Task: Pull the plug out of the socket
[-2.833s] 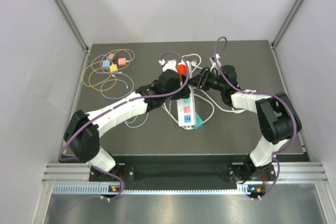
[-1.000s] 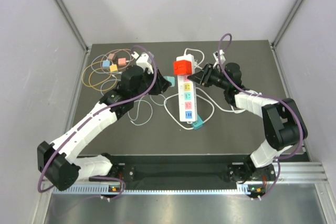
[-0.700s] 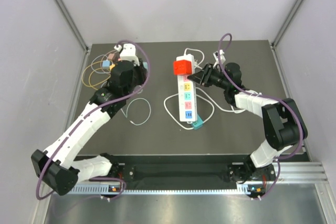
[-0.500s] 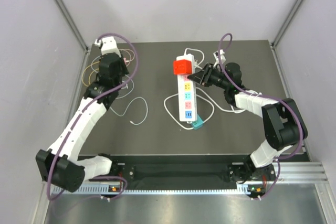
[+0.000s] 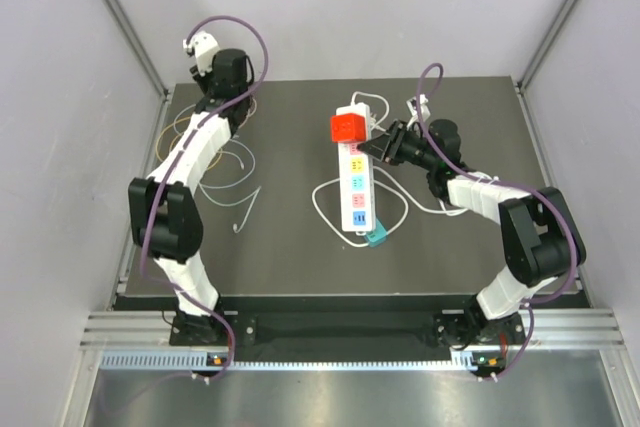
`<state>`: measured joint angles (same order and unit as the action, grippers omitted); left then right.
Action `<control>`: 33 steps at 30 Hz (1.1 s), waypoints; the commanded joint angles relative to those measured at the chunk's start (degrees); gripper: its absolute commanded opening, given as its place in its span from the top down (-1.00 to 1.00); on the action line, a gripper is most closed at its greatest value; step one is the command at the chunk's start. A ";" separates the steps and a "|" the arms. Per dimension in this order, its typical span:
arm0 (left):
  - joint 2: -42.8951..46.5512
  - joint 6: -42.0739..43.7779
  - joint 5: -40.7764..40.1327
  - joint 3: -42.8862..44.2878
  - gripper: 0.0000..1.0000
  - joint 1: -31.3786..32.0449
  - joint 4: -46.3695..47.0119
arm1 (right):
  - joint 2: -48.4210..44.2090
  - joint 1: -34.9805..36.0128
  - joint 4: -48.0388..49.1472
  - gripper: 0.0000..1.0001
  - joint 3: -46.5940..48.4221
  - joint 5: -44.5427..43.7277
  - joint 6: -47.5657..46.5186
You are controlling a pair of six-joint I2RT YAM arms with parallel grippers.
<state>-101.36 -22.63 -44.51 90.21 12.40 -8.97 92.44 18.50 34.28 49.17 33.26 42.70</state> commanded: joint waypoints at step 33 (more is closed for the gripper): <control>-10.96 4.89 -3.76 5.77 0.93 -5.72 6.89 | -1.48 -2.50 8.52 1.00 1.55 1.55 2.48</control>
<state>-111.70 -9.50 -53.01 96.95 7.84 3.31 92.51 17.23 34.48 49.17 33.87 43.70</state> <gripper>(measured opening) 0.359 0.349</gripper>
